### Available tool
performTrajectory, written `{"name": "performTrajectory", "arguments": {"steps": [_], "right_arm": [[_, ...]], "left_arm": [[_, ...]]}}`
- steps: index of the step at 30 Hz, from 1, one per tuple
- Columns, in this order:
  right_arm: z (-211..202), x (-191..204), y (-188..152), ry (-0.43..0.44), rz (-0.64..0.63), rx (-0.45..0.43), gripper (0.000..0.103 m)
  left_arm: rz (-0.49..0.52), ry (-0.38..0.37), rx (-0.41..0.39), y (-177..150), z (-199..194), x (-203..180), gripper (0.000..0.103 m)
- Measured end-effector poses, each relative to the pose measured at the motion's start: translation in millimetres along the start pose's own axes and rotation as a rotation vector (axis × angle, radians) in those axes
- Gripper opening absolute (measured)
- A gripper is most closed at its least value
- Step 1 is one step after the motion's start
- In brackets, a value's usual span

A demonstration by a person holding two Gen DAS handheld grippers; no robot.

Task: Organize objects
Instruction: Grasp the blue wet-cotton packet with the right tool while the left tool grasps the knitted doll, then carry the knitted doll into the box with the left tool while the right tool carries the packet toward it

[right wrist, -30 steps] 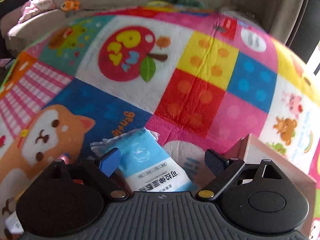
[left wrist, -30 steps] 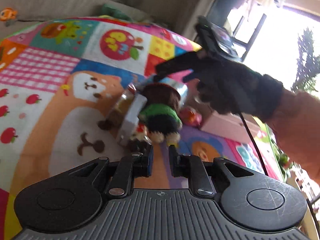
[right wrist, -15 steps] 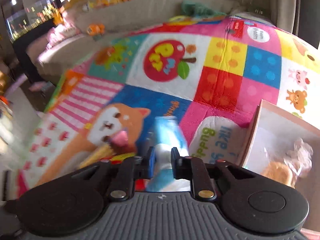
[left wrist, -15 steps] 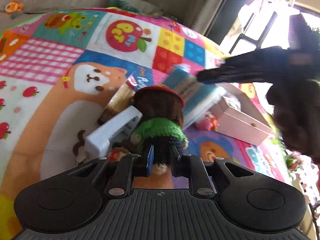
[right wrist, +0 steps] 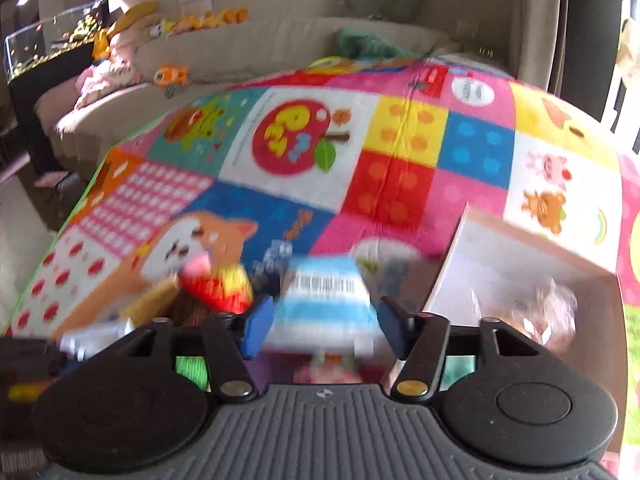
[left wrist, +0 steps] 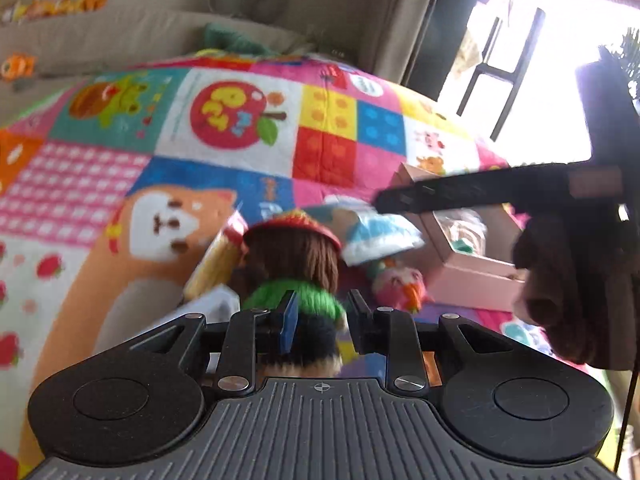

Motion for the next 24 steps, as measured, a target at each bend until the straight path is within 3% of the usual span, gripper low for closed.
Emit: {"name": "performTrajectory", "arguments": {"steps": [1,4,7,9,11,12,18,24], "right_arm": [[8,1,8,-0.008,-0.011,-0.003,0.074],[42,6,20,-0.052,-0.063,0.049,0.075],[76,8,20,-0.076,-0.090,0.134,0.075],[93,10,13,-0.048,-0.097,0.197,0.075],[96,10,11,0.014,-0.055,0.214,0.065],[94,11,9,0.029,-0.059,0.221,0.053],[54,8,3,0.090,-0.008,0.168,0.050],[-50,-5,-14,0.123,0.048,-0.003,0.050]], "left_arm": [[0.015,0.018,0.008,3,8,-1,0.029],[0.072,0.101,0.037,5,32,1,0.032],[0.071,0.102,0.051,8,41,3,0.039],[0.065,0.104,0.061,9,44,7,0.043],[0.061,0.097,0.062,9,44,8,0.043],[0.062,0.096,0.060,9,44,9,0.044],[0.057,0.093,0.059,9,44,9,0.044],[0.057,0.098,0.056,9,45,8,0.045]]}}
Point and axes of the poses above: each gripper's, at about its wrist camera, not at the fingertips, and z roughly the way its jaws point, x to its left, y to its top, the point moved 8 cm from there along z, roughly the way its jaws point, and after that the axes turned 7 degrees about -z, right-handed, at the moved point
